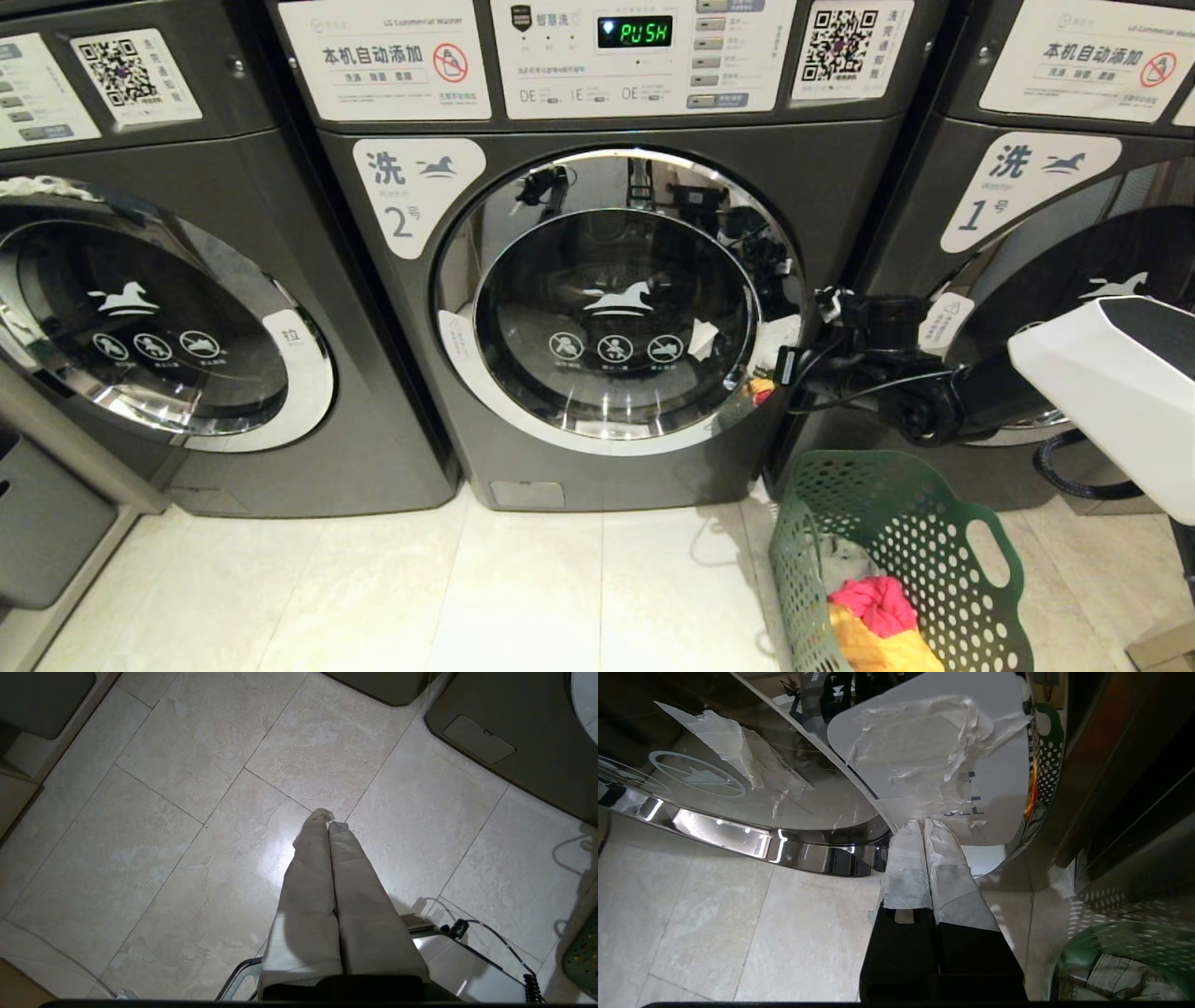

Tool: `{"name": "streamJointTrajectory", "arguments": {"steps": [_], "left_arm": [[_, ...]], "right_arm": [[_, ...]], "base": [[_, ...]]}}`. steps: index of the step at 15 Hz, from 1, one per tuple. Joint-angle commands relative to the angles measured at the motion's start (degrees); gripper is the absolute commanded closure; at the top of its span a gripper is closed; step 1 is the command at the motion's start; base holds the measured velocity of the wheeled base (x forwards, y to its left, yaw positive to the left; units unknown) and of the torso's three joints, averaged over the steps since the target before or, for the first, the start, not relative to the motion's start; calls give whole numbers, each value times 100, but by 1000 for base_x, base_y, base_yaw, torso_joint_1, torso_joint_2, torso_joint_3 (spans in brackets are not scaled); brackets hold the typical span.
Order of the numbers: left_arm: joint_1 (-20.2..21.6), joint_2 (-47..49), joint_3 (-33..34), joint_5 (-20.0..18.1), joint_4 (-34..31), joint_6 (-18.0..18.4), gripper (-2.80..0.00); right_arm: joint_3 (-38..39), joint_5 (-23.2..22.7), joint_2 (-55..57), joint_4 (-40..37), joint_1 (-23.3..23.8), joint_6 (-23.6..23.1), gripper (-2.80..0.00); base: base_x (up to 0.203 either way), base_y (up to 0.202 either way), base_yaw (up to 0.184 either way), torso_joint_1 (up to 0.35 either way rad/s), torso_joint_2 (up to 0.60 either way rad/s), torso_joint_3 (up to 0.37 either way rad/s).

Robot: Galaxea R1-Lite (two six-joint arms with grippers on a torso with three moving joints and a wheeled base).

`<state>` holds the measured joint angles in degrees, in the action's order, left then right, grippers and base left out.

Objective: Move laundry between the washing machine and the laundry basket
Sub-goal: Press the washing machine door tightly with the right hand

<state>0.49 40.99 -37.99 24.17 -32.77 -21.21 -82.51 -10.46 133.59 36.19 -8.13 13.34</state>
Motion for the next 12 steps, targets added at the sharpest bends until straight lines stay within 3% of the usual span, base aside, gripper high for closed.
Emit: {"name": "streamJointTrajectory", "arguments": {"steps": [1,4,9,12], "left_arm": [[4,-534,321,9,-11,123,0],[-3,-1103,698,-42,-10,334,0],[-5,-2017,1171,-587,-9,1200,0],[-11,-2279,1336,-615,-19,1336,0]], "right_arm": [[-136,30,204,88,2,-138,0],[-285,70,318,240,-4,-209,0],[-973,281,723,283,4,-209,0],[-1363,404,967,309,5,-258,0]], "base": [[0,0,0,0,0,0],[0,0,0,0,0,0],[0,0,0,0,0,0],[0,0,0,0,0,0]]}}
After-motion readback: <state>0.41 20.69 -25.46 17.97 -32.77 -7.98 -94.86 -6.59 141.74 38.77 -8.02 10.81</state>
